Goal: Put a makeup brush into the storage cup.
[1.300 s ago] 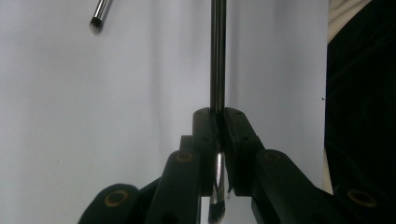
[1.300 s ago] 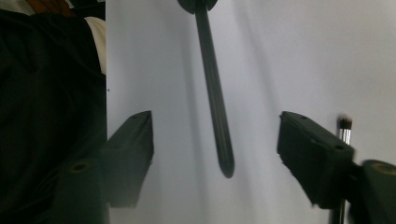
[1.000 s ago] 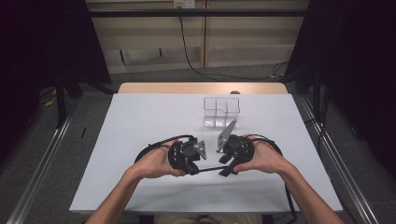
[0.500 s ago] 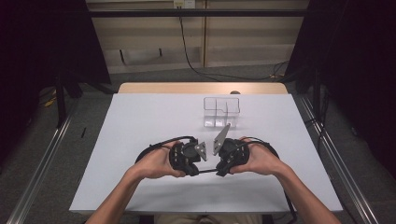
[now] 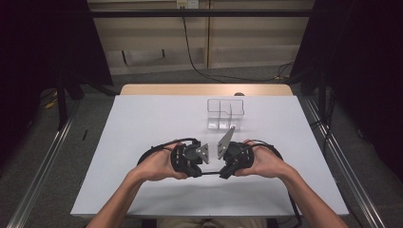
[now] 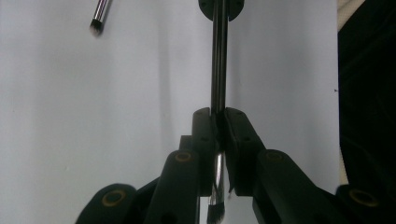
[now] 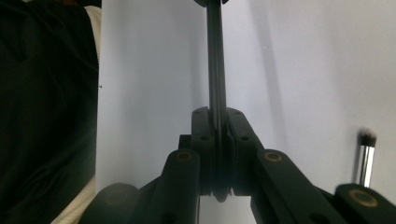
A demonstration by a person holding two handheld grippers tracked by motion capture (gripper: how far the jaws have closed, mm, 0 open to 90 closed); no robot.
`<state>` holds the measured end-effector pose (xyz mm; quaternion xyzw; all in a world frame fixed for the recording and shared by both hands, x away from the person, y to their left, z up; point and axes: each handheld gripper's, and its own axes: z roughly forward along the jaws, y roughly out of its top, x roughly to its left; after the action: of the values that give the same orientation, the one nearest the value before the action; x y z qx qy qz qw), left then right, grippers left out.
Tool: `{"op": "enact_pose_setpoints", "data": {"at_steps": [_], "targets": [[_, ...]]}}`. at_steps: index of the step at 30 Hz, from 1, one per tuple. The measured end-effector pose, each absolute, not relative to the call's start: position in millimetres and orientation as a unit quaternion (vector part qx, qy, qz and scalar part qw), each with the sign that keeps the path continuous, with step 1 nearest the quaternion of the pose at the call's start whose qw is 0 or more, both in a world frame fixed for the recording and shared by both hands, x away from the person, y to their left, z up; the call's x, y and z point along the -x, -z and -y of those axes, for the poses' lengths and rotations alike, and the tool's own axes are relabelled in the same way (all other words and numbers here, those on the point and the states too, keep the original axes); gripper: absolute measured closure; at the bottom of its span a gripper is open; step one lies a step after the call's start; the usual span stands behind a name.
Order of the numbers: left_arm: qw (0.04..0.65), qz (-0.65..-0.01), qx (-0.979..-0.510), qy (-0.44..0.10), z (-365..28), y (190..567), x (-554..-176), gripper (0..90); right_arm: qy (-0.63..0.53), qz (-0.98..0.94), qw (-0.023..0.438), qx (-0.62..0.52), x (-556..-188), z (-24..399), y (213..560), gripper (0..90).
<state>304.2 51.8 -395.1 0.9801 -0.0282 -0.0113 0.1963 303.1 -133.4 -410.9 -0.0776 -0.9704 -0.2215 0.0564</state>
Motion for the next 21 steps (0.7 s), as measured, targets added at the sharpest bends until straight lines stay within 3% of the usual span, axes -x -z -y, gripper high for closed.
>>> {"op": "enact_pose_setpoints", "data": {"at_steps": [11, 21], "targets": [[0.245, 0.003, -0.969, 0.031, -58, 395, -310, 70.8, 0.239, 0.964, 0.062, 0.095, -305, 142, 410, 84.0], [0.295, -0.046, -0.954, 0.011, -70, 389, -318, 35.7, 0.256, 0.957, 0.060, 0.120, -308, 147, 410, 84.0]]}}
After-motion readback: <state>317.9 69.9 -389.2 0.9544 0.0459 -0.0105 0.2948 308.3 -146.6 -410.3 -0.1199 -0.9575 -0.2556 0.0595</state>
